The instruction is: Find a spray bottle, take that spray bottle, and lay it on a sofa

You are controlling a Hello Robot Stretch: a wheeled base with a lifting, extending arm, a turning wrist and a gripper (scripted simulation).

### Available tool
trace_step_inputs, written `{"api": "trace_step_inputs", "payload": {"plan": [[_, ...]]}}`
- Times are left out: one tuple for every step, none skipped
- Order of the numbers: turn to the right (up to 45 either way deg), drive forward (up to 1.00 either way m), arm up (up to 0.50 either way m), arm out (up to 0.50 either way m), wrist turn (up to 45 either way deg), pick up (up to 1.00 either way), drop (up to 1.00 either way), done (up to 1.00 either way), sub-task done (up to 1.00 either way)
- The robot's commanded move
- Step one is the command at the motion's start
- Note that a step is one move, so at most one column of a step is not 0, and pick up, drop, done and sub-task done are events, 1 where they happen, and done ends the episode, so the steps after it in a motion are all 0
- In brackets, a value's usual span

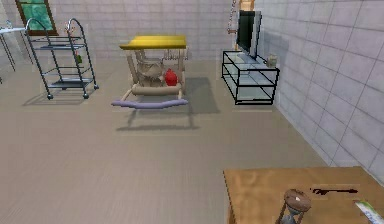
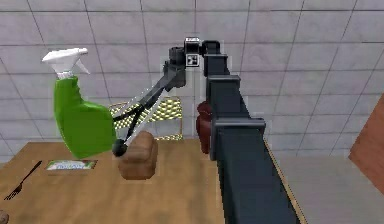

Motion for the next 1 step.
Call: {"api": "trace_step_inputs", "payload": {"plan": [[0.0,0.00,0.00,-0.40,0.0,0.00,0.00,0.00,0.00]]}}
